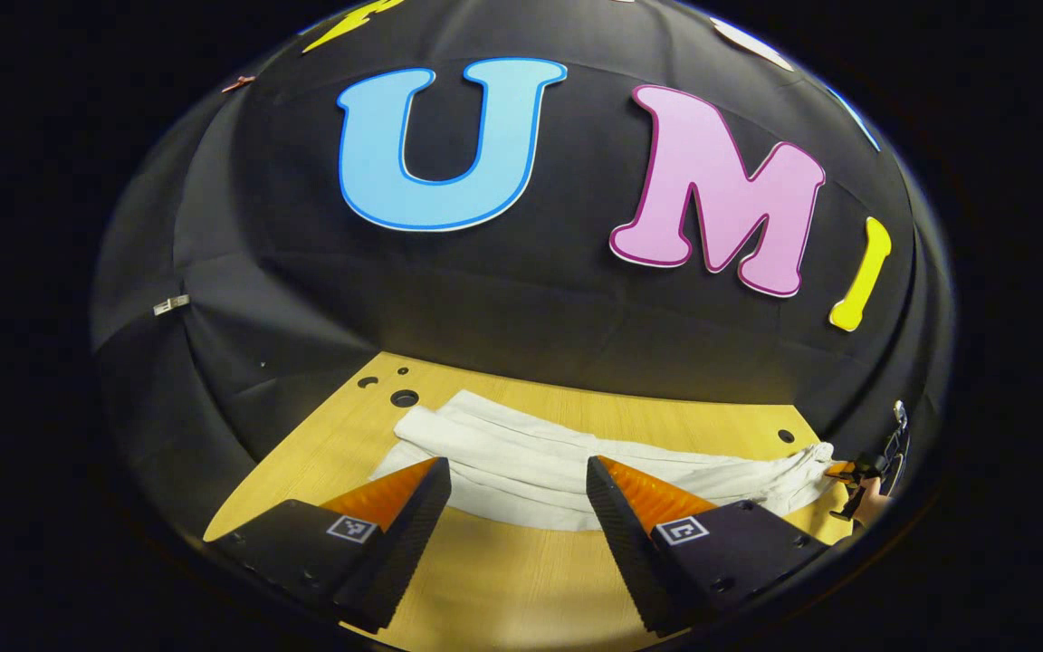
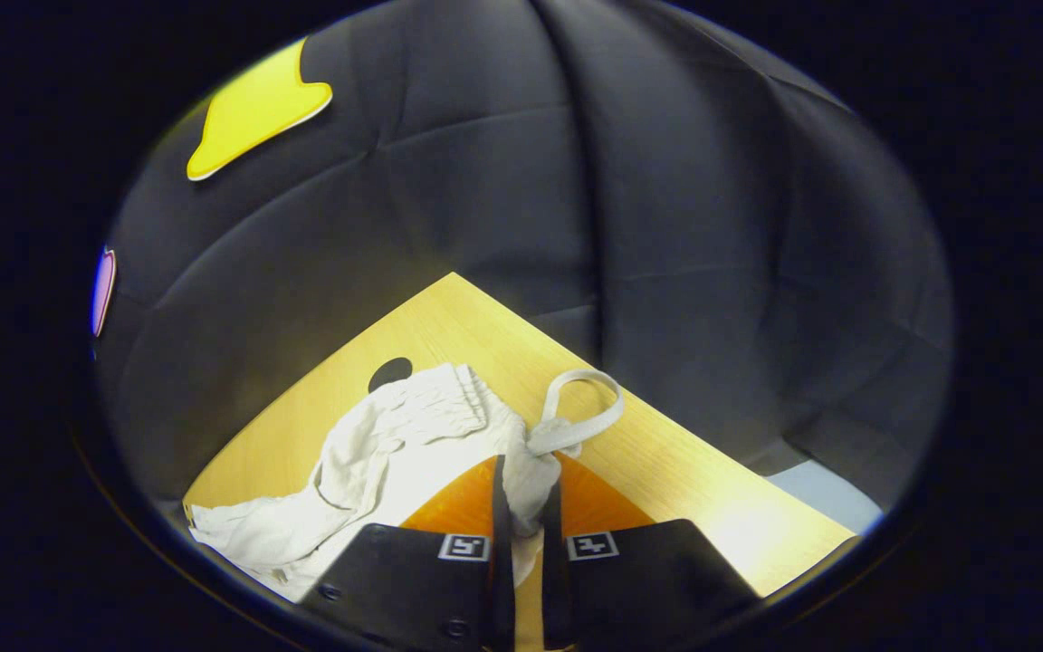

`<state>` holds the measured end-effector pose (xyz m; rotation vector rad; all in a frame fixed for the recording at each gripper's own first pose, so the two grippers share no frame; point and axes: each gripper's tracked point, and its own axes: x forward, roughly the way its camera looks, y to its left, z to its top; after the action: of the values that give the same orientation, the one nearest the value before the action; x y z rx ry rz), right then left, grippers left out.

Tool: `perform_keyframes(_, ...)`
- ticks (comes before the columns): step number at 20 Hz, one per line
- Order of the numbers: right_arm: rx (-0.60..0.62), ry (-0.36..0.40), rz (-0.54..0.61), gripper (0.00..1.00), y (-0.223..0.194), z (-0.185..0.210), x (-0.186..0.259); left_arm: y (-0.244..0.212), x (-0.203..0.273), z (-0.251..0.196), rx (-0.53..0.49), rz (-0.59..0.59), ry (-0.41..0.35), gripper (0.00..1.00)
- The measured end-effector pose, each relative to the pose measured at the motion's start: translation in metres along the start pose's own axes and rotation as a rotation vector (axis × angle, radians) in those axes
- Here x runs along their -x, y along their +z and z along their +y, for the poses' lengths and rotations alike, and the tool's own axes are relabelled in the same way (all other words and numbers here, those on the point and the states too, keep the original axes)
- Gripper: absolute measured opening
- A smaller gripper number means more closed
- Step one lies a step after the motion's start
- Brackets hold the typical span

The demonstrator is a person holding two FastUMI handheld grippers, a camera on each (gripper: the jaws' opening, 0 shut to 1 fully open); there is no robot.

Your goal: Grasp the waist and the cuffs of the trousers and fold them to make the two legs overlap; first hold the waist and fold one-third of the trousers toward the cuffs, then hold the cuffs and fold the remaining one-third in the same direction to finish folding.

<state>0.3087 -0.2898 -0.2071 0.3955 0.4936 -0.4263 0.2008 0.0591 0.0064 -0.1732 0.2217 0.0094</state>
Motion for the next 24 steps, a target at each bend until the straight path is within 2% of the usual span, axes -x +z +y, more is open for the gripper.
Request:
perform_keyframes(3, 0.065, -0.011, -0.082, 0.09, 0.019, 0.008, 0.019, -0.002, 0.005, 0.009, -0.017, 0.0, 0.016, 0.96)
perform_keyframes(6, 0.156, 0.014, -0.157, 0.09, 0.052, 0.028, 0.054, -0.001, 0.012, 0.012, -0.01, -0.009, 0.016, 0.96)
perform_keyframes(9, 0.222, 0.06, -0.222, 0.09, 0.081, 0.052, 0.086, -0.007, 0.018, 0.017, -0.003, -0.006, 0.001, 0.96)
perform_keyframes(14, 0.328, 0.164, -0.311, 0.08, 0.092, 0.068, 0.132, -0.018, 0.017, 0.033, 0.026, 0.009, -0.02, 0.96)
perform_keyframes(18, 0.381, 0.26, -0.343, 0.08, 0.084, 0.072, 0.139, -0.031, 0.018, 0.059, 0.064, 0.026, -0.028, 0.96)
perform_keyframes(22, 0.419, 0.338, -0.316, 0.08, 0.084, 0.07, 0.125, -0.047, 0.011, 0.086, 0.101, 0.042, -0.04, 0.96)
perform_keyframes(24, 0.443, 0.4, -0.312, 0.08, 0.088, 0.071, 0.132, -0.059, 0.002, 0.101, 0.115, 0.056, -0.038, 0.96)
